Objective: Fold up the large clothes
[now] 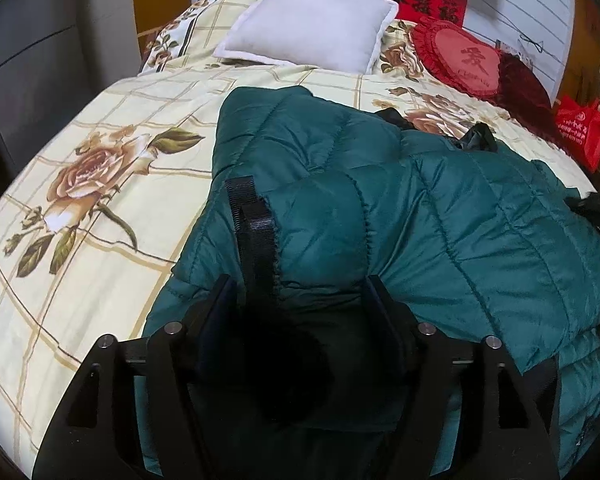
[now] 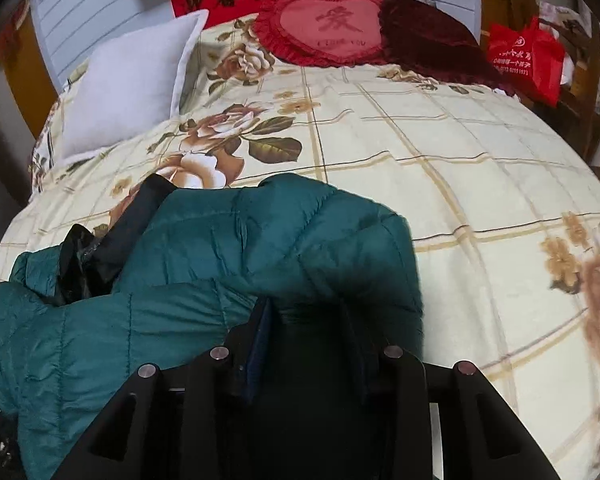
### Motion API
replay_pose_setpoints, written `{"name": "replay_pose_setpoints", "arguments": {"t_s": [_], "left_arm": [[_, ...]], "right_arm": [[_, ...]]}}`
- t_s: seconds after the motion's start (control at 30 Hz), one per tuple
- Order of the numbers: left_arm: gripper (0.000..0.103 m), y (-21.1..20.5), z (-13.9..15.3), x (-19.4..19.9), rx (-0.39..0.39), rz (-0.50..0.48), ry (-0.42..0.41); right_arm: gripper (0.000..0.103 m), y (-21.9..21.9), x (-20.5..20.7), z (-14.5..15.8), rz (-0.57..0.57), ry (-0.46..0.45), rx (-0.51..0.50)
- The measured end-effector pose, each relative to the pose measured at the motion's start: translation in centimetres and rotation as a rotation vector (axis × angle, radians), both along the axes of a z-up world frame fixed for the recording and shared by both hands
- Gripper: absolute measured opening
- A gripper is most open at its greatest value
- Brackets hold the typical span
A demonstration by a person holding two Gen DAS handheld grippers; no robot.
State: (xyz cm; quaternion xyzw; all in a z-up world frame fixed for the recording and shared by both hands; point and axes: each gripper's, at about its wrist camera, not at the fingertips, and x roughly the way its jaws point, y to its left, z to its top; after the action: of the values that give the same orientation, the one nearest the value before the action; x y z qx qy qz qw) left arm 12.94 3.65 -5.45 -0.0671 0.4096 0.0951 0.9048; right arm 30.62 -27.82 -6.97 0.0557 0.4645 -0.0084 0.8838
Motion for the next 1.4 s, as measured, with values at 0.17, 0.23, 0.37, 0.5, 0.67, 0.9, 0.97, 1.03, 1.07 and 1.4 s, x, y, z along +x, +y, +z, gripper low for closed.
{"name": "replay_pose_setpoints", "arguments": {"t_s": [0.17,0.23,0.37,0.5,0.67,0.9,0.97,1.03,1.07,1.4], "left_arm": [[0.076,1.1,-0.2,0.0,-0.070,0.014,0.002],[0.076,1.0,-0.1,-0.2,-0.069,0.015,-0.001],[0.078,1.0,0.0,-0.3,-0.067,0.011,-0.011],[0.078,1.2,0.0,-0.3,-0.073,0.012,-0.009],[0.079,1.2,-0.1,-0.2,-0.077,0.013,-0.009],[0.081,1.4,-0.2,-0.2,-0.092,0.006,-0.010],[0.082,1.4,-0.2,-0.1,-0.098,0.005,-0.009],[0.082,1.4,-0.2,-0.1,-0.098,0.006,-0.008],[0.082,1.4,-0.2,-0.1,-0.096,0.007,-0.007],[0.082,1.4,-0.2,-0.2,-0.116,0.007,-0.012]], "right_arm": [[0.035,0.2,-6.5,5.2,0.043,-0.186,0.038],[0.037,0.9,-8.4,5.6,0.073,-0.183,0.031],[0.057,2.3,-10.9,1.3,0.131,-0.083,0.012],[0.060,2.6,-11.3,-1.2,0.121,-0.110,0.001],[0.061,2.9,-11.3,0.9,0.117,-0.072,-0.040],[0.085,8.5,-13.6,2.6,0.240,-0.160,-0.016],[0.087,10.1,-12.6,-0.4,0.254,-0.042,-0.119],[0.089,9.8,-12.8,-0.7,0.208,-0.068,-0.106],[0.089,9.6,-12.8,-0.6,0.193,-0.055,-0.085],[0.092,10.7,-14.1,1.9,0.191,-0.117,-0.036]]}}
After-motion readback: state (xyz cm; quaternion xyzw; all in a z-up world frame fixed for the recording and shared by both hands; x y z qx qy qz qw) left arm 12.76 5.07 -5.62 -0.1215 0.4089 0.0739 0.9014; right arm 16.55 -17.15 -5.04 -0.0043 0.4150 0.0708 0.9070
